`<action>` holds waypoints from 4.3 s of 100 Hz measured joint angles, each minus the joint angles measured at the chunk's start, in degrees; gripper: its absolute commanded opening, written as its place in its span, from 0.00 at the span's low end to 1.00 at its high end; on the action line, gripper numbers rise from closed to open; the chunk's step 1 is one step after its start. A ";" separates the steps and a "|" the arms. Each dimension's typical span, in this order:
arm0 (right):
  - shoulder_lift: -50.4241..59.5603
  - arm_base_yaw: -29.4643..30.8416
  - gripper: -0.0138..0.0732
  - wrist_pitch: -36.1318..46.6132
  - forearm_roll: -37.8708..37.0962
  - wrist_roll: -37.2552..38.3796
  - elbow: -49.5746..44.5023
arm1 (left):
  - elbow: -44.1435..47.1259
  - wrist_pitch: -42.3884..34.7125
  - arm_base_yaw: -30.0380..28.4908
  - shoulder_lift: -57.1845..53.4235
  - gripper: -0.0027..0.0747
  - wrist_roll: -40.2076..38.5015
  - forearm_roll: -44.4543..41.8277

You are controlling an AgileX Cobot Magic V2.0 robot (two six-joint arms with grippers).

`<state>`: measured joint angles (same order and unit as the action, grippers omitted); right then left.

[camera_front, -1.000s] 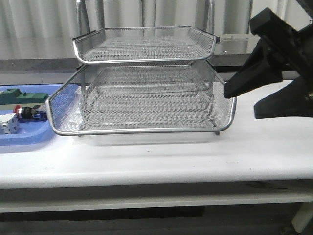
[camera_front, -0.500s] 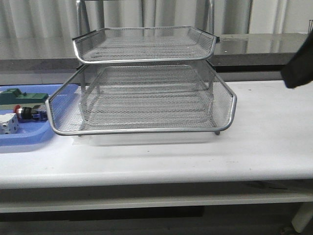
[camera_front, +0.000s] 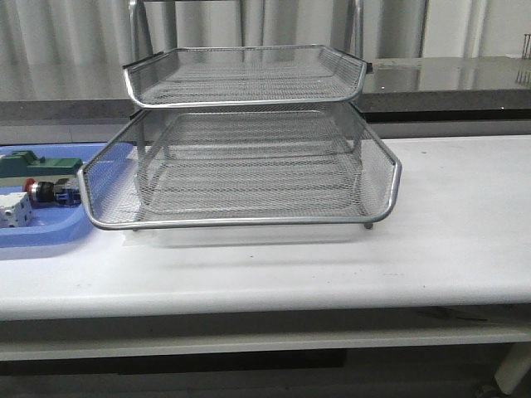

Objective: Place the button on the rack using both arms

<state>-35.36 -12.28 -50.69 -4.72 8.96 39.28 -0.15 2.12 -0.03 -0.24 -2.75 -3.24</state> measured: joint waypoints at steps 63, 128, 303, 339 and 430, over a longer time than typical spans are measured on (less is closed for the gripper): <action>13.44 0.00 0.68 -7.38 -1.07 1.88 0.22 | 0.00 0.00 0.00 0.00 0.01 0.00 0.00; 13.44 0.00 0.08 -4.31 -1.17 1.88 0.22 | 0.00 0.00 0.00 0.00 0.01 0.00 0.00; 13.44 0.00 0.08 -4.23 -1.17 1.88 0.22 | -52.36 30.62 0.00 57.39 0.01 2.03 -1.40; 13.44 0.00 0.08 -4.23 -1.17 1.88 0.22 | -73.00 37.17 0.00 82.60 0.01 9.85 -1.62; 13.44 0.00 0.08 -4.23 -1.17 1.88 0.22 | -82.21 44.12 0.00 93.80 0.70 28.31 3.24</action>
<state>-21.92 -12.28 -54.92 -5.89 10.84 39.50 -82.36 46.24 -0.03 93.56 25.56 0.00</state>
